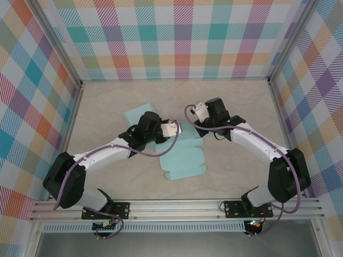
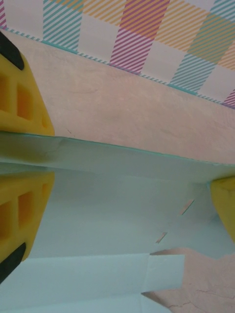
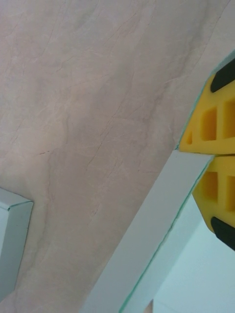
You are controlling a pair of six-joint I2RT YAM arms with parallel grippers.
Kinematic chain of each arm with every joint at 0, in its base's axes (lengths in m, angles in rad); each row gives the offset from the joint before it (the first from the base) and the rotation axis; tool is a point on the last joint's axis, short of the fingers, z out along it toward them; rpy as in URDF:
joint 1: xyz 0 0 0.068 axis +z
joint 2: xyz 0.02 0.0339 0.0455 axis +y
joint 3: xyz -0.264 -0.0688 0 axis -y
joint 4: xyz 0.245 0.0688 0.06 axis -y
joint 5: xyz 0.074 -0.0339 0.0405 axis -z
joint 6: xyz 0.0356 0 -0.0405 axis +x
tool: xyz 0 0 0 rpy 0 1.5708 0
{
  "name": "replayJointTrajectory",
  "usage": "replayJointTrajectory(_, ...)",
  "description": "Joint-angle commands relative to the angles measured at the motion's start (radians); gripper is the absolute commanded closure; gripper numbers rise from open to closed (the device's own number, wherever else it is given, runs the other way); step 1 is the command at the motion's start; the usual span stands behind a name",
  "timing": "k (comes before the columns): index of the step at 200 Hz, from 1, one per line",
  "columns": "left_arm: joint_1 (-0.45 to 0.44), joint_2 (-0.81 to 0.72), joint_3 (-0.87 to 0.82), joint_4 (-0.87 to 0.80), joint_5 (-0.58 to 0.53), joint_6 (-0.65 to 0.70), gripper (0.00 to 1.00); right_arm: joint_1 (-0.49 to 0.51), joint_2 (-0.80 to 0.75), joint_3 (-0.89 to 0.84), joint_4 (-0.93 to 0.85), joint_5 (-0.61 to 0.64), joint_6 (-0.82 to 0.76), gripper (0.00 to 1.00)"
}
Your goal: Fold the paper box
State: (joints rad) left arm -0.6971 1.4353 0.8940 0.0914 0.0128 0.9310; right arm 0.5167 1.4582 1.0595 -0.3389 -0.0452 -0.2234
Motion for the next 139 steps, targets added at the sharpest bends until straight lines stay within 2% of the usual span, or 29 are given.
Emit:
replayJointTrajectory(1,-0.009,0.026,0.010,0.078,0.014,-0.023,0.80,0.011,-0.003,0.003,0.021,-0.084,-0.031,0.93)
replayJointTrajectory(22,-0.010,0.037,0.023,0.069,0.018,-0.032,0.97,0.011,0.007,0.010,0.016,-0.081,-0.031,0.90)
replayJointTrajectory(33,-0.010,0.040,0.022,0.070,0.014,-0.032,1.00,0.011,0.015,0.014,0.010,-0.066,-0.021,0.86)
replayJointTrajectory(59,-0.013,0.043,-0.006,0.112,-0.015,-0.017,1.00,0.011,0.021,0.013,-0.001,-0.058,0.026,0.72)
replayJointTrajectory(88,-0.031,0.047,-0.047,0.160,-0.048,0.001,1.00,0.010,0.028,0.011,0.004,-0.053,0.116,0.67)
replayJointTrajectory(139,-0.080,0.079,-0.138,0.307,-0.161,0.038,1.00,0.001,0.009,-0.016,0.065,-0.139,0.411,0.51)
